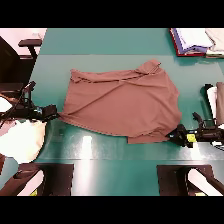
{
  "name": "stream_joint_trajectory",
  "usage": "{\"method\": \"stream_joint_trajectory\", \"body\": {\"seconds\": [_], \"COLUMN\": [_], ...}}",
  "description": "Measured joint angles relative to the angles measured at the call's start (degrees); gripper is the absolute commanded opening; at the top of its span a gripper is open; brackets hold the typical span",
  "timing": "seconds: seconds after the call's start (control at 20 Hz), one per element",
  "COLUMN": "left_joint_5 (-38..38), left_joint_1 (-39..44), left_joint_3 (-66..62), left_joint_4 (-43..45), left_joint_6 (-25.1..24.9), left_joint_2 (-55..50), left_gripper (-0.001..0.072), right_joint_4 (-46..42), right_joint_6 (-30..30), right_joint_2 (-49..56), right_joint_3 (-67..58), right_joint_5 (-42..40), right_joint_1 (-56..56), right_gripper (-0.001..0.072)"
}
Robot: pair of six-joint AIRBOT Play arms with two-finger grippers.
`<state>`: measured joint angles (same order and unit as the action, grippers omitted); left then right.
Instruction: Fold the shirts.
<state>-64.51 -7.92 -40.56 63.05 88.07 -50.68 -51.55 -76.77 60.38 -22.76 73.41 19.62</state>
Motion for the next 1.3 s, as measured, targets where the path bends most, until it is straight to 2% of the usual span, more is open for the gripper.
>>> {"method": "stream_joint_trajectory", "body": {"seconds": [0.1, 0.15, 0.4, 0.6, 0.8, 1.0, 1.15, 1.3], "left_joint_5": [0.0, 0.1, -0.2, -0.6, -0.7, -0.8, -0.7, -0.7], "left_joint_1": [0.0, 0.0, 0.0, 0.0, 0.0, 0.0, 0.0, 0.0], "left_joint_3": [0.0, 0.0, -1.3, -10.2, -28.7, -52.3, -67.9, -77.9], "left_joint_4": [-0.2, -0.2, -1.2, -1.6, -1.9, -1.9, -1.9, -2.0], "left_joint_6": [0.0, 0.0, 0.0, 0.0, 0.0, 0.0, 0.6, 2.8], "left_joint_2": [0.0, 0.0, 0.3, 3.5, 8.0, 10.2, 10.8, 11.0], "left_gripper": [0.0026, 0.0025, 0.0024, 0.0024, 0.0024, 0.0025, 0.0024, 0.0024], "right_joint_4": [1.2, 1.8, 3.6, 4.9, 5.3, 4.0, -0.6, -5.8], "right_joint_6": [1.1, 1.8, 4.9, 5.0, 4.0, 3.0, 0.8, -1.9], "right_joint_2": [0.9, 1.1, -2.9, -11.1, -16.5, -16.5, -14.3, -12.3], "right_joint_3": [0.2, 0.2, -1.7, -13.3, -34.8, -60.8, -80.0, -94.3], "right_joint_5": [-2.3, -2.8, -3.4, -0.4, -0.2, 0.5, 3.1, 6.5], "right_joint_1": [0.0, 0.1, 0.1, 0.1, 0.1, 0.1, 0.1, 0.1], "right_gripper": [0.0030, 0.0020, 0.0018, 0.0018, 0.0018, 0.0019, 0.0018, 0.0018]}}
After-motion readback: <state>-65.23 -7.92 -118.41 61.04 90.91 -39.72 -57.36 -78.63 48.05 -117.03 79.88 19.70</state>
